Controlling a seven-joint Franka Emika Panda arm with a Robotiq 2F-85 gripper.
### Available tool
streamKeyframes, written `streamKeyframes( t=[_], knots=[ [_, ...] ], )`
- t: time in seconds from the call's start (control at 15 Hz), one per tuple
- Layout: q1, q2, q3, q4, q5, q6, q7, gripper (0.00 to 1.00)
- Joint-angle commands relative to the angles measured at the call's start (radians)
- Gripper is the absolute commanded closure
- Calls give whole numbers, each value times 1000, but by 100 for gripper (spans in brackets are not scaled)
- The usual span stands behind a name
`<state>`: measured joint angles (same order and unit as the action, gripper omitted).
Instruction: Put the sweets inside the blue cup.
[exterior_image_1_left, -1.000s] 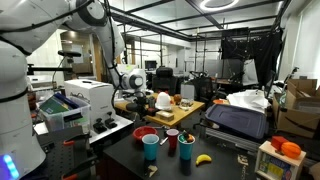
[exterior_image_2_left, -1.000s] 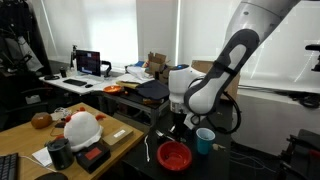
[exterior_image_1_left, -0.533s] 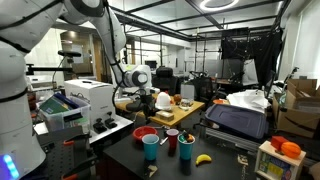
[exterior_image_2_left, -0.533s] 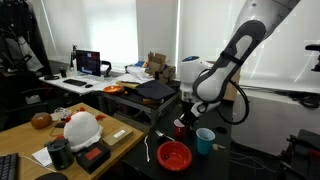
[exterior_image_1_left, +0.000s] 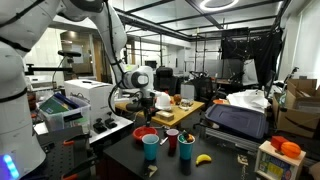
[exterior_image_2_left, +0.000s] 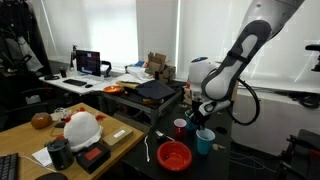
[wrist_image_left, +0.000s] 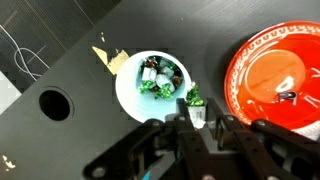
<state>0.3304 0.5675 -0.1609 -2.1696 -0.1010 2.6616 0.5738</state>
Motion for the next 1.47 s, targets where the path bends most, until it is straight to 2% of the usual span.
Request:
streamKeyframes(
  t=[0.0, 0.47, 1.13, 1.27, 1.4],
  knots=[
    [-19, -22, -15, -57, 13, -5, 40, 94],
    [-66, -2, -21, -74, 25, 21, 36, 94],
    [-78, 27, -9, -60, 39, 69, 24, 94],
    [-79, 28, -5, -60, 54, 80, 24, 50],
    [-76, 20, -4, -67, 66, 91, 21, 47]
  ],
)
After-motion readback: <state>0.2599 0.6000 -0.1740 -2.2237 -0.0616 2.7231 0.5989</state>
